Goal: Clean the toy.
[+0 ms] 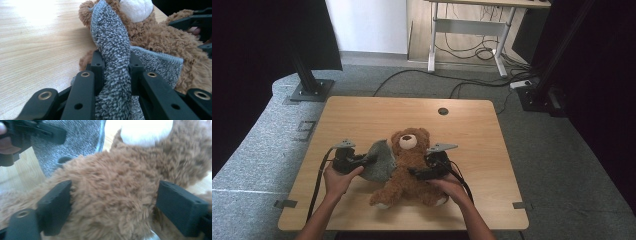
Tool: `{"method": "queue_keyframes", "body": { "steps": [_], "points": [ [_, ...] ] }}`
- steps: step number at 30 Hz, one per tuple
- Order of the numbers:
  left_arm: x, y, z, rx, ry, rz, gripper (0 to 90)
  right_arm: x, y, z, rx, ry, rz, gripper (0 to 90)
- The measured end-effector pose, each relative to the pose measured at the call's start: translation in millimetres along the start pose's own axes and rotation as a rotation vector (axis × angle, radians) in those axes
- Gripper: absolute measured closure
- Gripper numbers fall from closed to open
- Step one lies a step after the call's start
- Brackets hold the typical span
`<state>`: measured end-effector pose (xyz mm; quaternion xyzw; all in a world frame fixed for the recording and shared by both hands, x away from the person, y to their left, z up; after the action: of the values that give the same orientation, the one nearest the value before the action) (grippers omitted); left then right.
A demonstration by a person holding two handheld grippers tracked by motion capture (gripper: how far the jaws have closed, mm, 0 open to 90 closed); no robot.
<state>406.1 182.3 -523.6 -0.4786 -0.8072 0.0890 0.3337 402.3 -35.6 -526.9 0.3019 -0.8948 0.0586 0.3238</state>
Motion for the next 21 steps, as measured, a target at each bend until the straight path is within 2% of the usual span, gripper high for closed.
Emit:
{"method": "queue_keyframes", "body": {
  "steps": [4, 8, 15, 21],
  "points": [
    [-0.5, -1.0, 0.5, 0.000, 0.001, 0.004, 72.5, -9.3, 0.6, 7.6, -0.036, 0.036, -0.027, 10.8],
    [-0.8, -1.2, 0.9, 0.001, 0.003, 0.005, 72.5, -15.1, 2.1, 14.5, -0.071, 0.079, -0.060, 14.0],
    [1.0, -4.8, -0.2, -0.004, -0.004, 0.020, 72.4, -10.3, 7.7, 20.2, -0.054, 0.081, -0.089, 30.0],
    [6.9, -13.6, -4.6, -0.016, -0.027, 0.041, 72.3, -1.2, 17.8, 29.8, -0.055, 0.081, -0.117, 33.9]
  ]
}}
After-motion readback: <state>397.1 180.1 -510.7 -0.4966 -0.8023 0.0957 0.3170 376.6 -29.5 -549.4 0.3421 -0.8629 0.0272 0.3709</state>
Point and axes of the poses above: each handheld gripper's, and its own axes: x roughly backward along the jaws, z roughly out of its underside, y roughly to its left, the point moved 8 cm from there along -x, roughly forward along the jaws, and after that the axes turned 15 degrees about z, right-handed, at the moved point
